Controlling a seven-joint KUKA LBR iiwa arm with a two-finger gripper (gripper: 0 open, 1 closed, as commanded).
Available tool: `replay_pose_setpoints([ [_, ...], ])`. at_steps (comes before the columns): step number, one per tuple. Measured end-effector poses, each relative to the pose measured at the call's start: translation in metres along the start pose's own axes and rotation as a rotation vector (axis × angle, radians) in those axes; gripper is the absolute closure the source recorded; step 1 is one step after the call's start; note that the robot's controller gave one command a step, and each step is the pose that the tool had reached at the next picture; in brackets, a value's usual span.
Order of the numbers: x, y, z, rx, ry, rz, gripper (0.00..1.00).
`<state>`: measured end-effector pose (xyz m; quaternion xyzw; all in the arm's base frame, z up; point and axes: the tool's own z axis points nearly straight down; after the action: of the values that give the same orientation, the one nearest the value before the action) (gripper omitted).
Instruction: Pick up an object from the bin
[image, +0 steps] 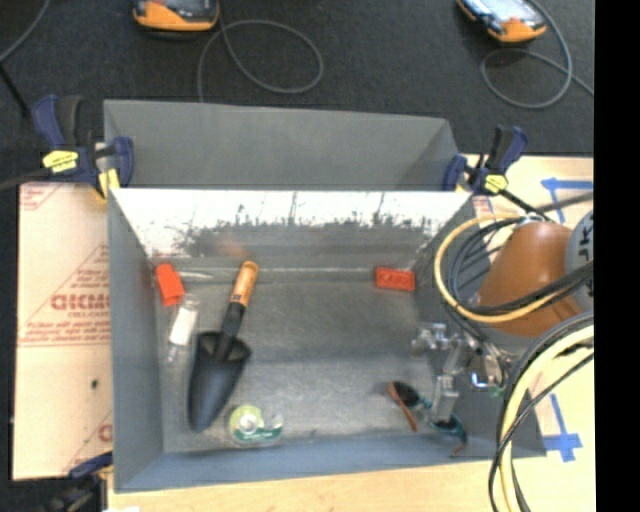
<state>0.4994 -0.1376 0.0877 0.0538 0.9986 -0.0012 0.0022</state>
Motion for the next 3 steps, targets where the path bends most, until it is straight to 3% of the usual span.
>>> replay_pose_setpoints([
  [1,-0.0058,-0.0027,0.0174,0.001,-0.01,0.129,1.0],
  [3,-0.0045,-0.0026,0.0136,0.001,-0.006,0.128,1.0],
])
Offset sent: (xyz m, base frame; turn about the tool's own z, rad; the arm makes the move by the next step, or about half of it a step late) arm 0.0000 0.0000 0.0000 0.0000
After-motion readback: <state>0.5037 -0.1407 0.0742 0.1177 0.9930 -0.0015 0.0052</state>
